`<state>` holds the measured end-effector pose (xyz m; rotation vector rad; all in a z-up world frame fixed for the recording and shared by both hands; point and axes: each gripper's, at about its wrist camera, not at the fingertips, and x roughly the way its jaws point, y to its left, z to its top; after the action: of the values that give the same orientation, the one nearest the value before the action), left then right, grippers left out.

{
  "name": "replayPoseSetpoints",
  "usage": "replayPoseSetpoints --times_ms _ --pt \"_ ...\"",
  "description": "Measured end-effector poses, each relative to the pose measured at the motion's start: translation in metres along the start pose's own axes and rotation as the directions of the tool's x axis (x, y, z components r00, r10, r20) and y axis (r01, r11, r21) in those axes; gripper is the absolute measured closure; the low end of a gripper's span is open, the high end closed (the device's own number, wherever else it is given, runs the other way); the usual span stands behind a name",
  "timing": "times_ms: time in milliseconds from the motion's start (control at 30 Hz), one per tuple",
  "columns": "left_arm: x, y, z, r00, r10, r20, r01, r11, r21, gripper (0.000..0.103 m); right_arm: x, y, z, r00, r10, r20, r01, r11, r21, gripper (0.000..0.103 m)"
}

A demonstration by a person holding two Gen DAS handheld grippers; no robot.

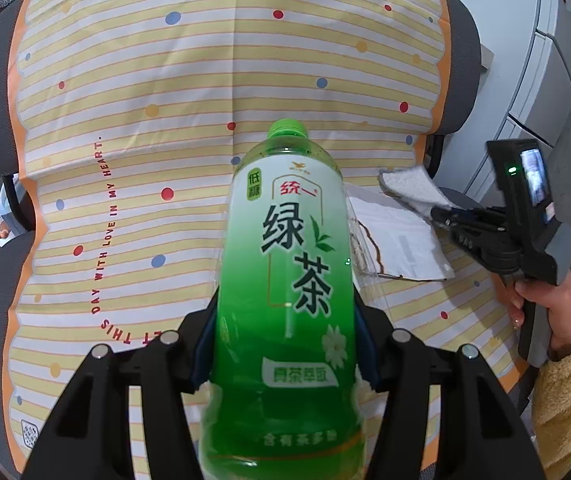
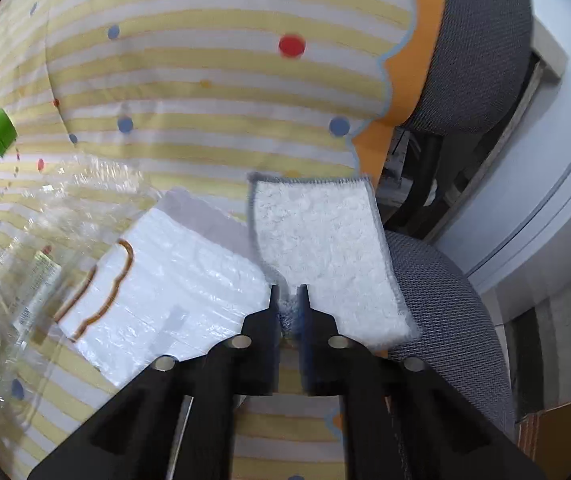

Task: Collect trash
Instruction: 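Grasp the white cloth with the right tool while the left tool holds the bottle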

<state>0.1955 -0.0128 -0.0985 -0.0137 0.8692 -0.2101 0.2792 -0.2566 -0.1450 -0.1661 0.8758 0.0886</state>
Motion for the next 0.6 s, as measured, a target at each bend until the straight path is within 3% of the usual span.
replayPoseSetpoints --times_ms 167,367,600 --pt "-0.016 -0.013 -0.006 1.000 -0.026 0.016 0.026 1.000 0.012 0.048 -0.074 -0.014 -0.008 0.992 0.057 0.116 -0.066 0.995 0.076 0.097" --pt "-0.036 -0.044 -0.021 0.997 -0.073 0.033 0.071 0.996 0.057 0.048 -0.149 -0.028 -0.044 0.980 0.116 0.163 -0.138 0.982 0.128 0.097" --pt "-0.052 -0.096 -0.046 0.988 -0.155 0.022 0.151 0.980 0.127 0.048 -0.208 -0.035 -0.114 0.981 0.065 0.186 -0.101 0.976 0.193 0.097"
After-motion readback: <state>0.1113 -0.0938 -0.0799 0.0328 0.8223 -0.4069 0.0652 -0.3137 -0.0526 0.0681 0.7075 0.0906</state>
